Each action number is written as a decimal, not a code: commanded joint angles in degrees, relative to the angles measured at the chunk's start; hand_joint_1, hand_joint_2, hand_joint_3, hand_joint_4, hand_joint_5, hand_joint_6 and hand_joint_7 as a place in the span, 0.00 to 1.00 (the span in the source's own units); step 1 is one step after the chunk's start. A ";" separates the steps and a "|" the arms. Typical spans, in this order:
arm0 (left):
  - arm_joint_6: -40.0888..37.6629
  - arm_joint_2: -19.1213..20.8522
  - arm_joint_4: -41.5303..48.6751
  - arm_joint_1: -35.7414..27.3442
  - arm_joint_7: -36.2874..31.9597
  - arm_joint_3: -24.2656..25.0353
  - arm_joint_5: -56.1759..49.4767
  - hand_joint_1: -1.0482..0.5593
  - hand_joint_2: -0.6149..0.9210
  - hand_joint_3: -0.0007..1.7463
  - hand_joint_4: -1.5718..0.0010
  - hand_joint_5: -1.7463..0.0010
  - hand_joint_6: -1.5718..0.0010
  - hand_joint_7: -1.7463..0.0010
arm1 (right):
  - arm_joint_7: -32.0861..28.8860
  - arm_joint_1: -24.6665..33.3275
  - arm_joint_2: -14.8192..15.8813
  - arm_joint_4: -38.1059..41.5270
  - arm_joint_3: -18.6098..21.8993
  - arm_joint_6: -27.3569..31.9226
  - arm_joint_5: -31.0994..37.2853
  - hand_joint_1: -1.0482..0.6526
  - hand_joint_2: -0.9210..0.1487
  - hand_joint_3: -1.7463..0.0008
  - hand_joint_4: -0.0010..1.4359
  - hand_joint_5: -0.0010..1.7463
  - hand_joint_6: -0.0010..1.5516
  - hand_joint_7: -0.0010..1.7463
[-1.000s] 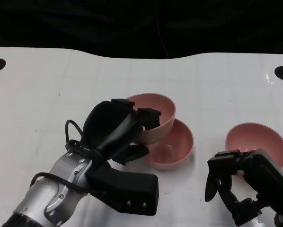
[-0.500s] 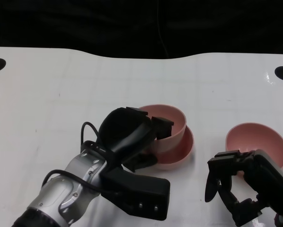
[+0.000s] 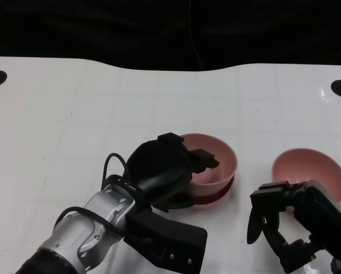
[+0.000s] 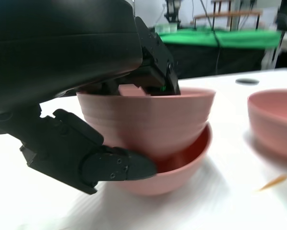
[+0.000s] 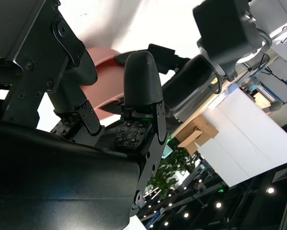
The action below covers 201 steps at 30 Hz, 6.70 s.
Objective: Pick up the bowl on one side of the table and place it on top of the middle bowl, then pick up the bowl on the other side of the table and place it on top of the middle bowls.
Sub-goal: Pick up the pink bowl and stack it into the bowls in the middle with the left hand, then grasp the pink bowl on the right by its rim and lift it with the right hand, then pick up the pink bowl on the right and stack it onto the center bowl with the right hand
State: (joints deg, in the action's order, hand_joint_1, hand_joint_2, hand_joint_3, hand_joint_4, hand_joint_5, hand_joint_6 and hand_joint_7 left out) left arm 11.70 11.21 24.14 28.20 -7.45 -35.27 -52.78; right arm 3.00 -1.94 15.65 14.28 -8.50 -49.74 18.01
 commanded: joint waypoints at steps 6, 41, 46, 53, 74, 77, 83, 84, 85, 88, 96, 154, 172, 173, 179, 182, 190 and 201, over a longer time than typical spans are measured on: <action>-2.70 1.86 -3.54 -0.88 5.54 -0.61 -0.75 0.16 1.00 0.32 1.00 0.99 0.95 1.00 | 1.16 -0.07 0.90 -0.17 0.49 0.57 -1.85 0.78 0.78 0.05 0.71 0.60 0.63 0.74; 5.24 10.27 -34.94 -26.42 10.76 21.99 21.68 0.44 1.00 0.11 0.65 0.76 0.65 0.89 | 0.74 0.61 0.23 -2.83 0.41 2.86 -0.65 0.77 0.83 0.03 0.70 1.00 0.62 0.74; 13.41 9.67 -35.54 -36.16 7.20 27.43 29.99 0.61 0.83 0.44 0.50 0.28 0.43 0.63 | 0.91 0.68 0.46 -3.06 0.45 2.98 -0.77 0.76 0.84 0.02 0.69 1.00 0.62 0.73; 18.51 7.69 -31.95 -37.94 5.44 29.57 31.18 0.65 0.61 0.82 0.44 0.08 0.43 0.29 | 0.46 0.81 0.95 -4.07 1.27 4.37 -0.03 0.76 0.83 0.03 0.69 0.99 0.62 0.72; 26.03 5.72 -21.09 -35.05 3.16 30.81 30.47 0.65 0.54 0.91 0.43 0.03 0.47 0.14 | 9.09 7.41 1.65 -35.50 7.08 43.31 24.34 0.37 0.09 0.98 0.28 0.30 0.26 0.12; 26.41 5.64 -20.72 -34.85 3.07 30.92 30.21 0.64 0.54 0.90 0.43 0.03 0.47 0.14 | 11.65 7.68 2.13 -39.26 6.02 48.35 28.80 0.34 0.08 1.00 0.25 0.25 0.25 0.08; 26.34 5.68 -20.56 -34.68 3.22 30.92 29.92 0.63 0.55 0.89 0.43 0.04 0.47 0.13 | 16.08 7.38 3.15 -42.98 4.19 54.57 34.67 0.31 0.09 1.00 0.23 0.22 0.23 0.05; 26.18 5.66 -20.63 -34.68 3.38 30.87 30.03 0.63 0.55 0.89 0.43 0.04 0.47 0.13 | 16.89 7.29 3.48 -43.31 3.88 55.33 35.76 0.31 0.09 1.00 0.23 0.22 0.23 0.05; 26.07 5.68 -20.67 -34.65 3.53 30.83 30.14 0.63 0.55 0.89 0.43 0.04 0.47 0.14 | 18.13 7.17 4.02 -43.67 3.59 56.05 36.95 0.30 0.09 1.00 0.24 0.22 0.24 0.05; 25.63 5.73 -20.92 -34.63 3.76 30.79 30.06 0.63 0.54 0.89 0.43 0.03 0.47 0.14 | 21.03 6.72 4.96 -44.30 2.83 57.66 39.26 0.30 0.10 1.00 0.24 0.20 0.24 0.04; 25.68 5.79 -20.77 -34.36 3.90 30.64 30.04 0.65 0.54 0.89 0.43 0.04 0.47 0.14 | 24.77 5.91 5.94 -44.93 1.28 59.61 42.07 0.27 0.08 1.00 0.24 0.16 0.23 0.02; 22.65 5.83 -22.34 -33.12 6.07 29.42 29.68 0.63 0.55 0.88 0.43 0.03 0.47 0.15 | -26.37 -6.40 10.81 -3.37 -6.82 39.71 33.48 0.59 0.13 1.00 0.64 1.00 0.85 0.24; 23.03 6.50 -20.86 -32.60 5.59 29.29 28.48 0.63 0.55 0.88 0.44 0.03 0.48 0.16 | -30.90 -16.39 6.68 0.68 -10.21 23.28 29.95 0.59 0.80 0.17 0.72 1.00 0.59 0.90; 23.22 6.53 -20.70 -32.56 5.52 29.30 28.45 0.63 0.55 0.88 0.43 0.04 0.48 0.16 | -30.77 -16.86 6.21 1.23 -10.39 22.89 29.57 0.59 0.79 0.17 0.72 1.00 0.59 0.91; 23.10 6.58 -20.15 -32.37 5.78 29.17 28.89 0.63 0.55 0.88 0.43 0.04 0.48 0.16 | -31.43 -21.22 3.71 6.63 -12.13 20.97 29.86 0.57 0.74 0.17 0.71 1.00 0.55 0.96; 23.41 6.53 -19.81 -32.29 5.59 29.07 28.82 0.63 0.55 0.88 0.43 0.04 0.48 0.16 | -31.76 -22.72 2.79 8.91 -12.29 19.29 28.92 0.56 0.74 0.15 0.71 1.00 0.54 0.96; 23.14 6.22 -19.65 -32.03 5.41 28.72 28.47 0.63 0.55 0.88 0.43 0.05 0.48 0.17 | -29.01 -26.28 -0.52 14.66 -13.02 16.03 25.08 0.52 0.65 0.17 0.70 1.00 0.49 1.00; 22.56 6.20 -20.38 -32.52 5.29 28.57 28.03 0.61 0.55 0.88 0.44 0.03 0.48 0.16 | -23.60 -29.43 -5.11 20.52 -15.37 15.27 22.85 0.56 0.60 0.26 0.67 1.00 0.48 0.99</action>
State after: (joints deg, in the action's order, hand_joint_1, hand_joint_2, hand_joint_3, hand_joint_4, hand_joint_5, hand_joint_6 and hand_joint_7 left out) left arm 34.53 16.84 3.95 -3.90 -1.95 -6.87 -24.49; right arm -21.43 -29.96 10.85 34.16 -23.85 -34.84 42.47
